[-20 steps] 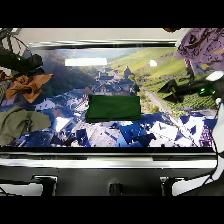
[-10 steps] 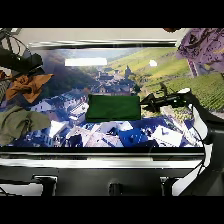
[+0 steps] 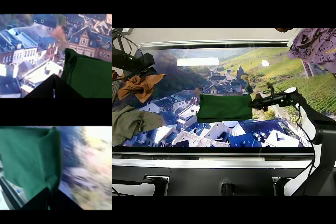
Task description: Fold the clothes and pants, and hang the long-sleeved shirts on hangers.
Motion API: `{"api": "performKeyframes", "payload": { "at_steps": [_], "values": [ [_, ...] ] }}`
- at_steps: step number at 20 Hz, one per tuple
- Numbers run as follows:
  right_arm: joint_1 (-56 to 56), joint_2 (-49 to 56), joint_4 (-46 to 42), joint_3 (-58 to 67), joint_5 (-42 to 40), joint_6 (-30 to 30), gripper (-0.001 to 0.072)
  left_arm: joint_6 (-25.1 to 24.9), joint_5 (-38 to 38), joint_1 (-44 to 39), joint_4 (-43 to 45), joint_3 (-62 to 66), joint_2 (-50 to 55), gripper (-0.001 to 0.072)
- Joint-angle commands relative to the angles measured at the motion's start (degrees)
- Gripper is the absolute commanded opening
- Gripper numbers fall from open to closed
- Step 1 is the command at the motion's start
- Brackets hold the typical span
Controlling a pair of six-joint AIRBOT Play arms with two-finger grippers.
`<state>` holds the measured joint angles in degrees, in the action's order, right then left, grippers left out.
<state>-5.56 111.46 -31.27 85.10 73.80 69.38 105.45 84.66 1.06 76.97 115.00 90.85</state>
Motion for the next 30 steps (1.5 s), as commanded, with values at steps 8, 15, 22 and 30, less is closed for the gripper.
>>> {"api": "performKeyframes", "payload": {
  "at_steps": [8, 15, 22, 30],
  "values": [
    [-1.3, -1.8, -14.1, 31.0, -3.4, 17.9, 0.0032, 0.0, 0.0, 0.1, 0.0, 0.0, 0.0, 0.0025],
    [-15.8, -4.9, -15.0, 33.4, -7.2, 26.3, 0.0031, 0.0, 0.7, 1.2, 0.1, 0.0, 0.0, 0.0024],
    [-32.5, -7.0, -25.4, 32.2, -2.0, 33.1, 0.0031, 0.0, 3.9, 4.7, 0.0, 0.0, 0.0, 0.0024],
    [-40.5, -17.0, -43.0, 9.3, 5.7, 32.0, 0.0032, 0.0, 4.5, 4.9, 0.0, 0.0, 0.0, 0.0024]
  ]
}}
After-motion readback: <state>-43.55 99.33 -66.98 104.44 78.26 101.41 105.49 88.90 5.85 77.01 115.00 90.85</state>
